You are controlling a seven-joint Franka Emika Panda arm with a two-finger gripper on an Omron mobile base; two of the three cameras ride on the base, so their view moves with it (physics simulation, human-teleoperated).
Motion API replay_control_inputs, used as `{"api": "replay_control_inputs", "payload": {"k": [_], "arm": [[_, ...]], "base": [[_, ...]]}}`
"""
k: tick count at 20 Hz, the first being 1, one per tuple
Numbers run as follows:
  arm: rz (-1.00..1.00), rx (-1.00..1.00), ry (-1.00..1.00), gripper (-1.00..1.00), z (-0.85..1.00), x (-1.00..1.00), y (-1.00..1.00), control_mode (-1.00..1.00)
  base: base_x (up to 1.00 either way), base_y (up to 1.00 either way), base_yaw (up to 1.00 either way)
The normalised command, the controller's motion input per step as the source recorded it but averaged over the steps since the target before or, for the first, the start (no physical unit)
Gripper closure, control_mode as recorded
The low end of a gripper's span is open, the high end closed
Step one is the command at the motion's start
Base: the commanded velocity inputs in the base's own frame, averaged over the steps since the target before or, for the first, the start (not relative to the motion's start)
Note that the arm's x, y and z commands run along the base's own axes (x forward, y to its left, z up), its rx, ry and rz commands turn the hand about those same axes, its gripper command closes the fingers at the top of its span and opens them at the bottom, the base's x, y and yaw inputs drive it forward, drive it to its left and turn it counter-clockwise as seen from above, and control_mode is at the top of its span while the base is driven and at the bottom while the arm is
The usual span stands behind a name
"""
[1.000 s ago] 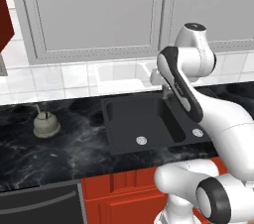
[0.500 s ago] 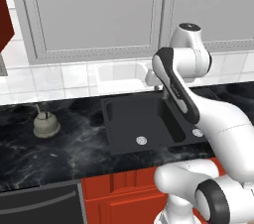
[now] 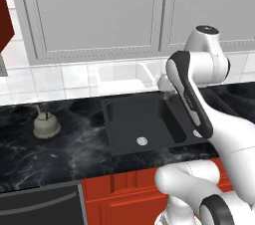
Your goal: Place the kettle in the left basin and the cup in the right basin of the sink.
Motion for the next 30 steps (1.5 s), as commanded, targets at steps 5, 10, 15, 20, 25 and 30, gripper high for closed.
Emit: {"api": "replay_control_inputs", "payload": {"k": [5,10,15,20,25,30], "arm": [[0.02,0.00,-0.01,-1.00,-0.02,-0.12,-0.49,-1.00],[0.02,0.00,0.02,-1.00,-0.07,0.00,-0.57,-1.00],[0.01,0.00,0.08,-1.00,0.00,0.00,-0.70,-1.00],[-0.02,-0.01,0.17,-1.00,-0.01,0.00,-0.75,-1.00],[-0.14,0.00,0.18,-1.00,-0.08,-0.17,-0.77,-1.00],[-0.15,0.00,0.21,-1.00,-0.08,-0.08,-0.86,-1.00]], "base": [[0.00,0.00,0.00],[0.00,0.00,0.00],[0.00,0.00,0.00],[0.00,0.00,0.00],[0.00,0.00,0.00],[0.00,0.00,0.00]]}}
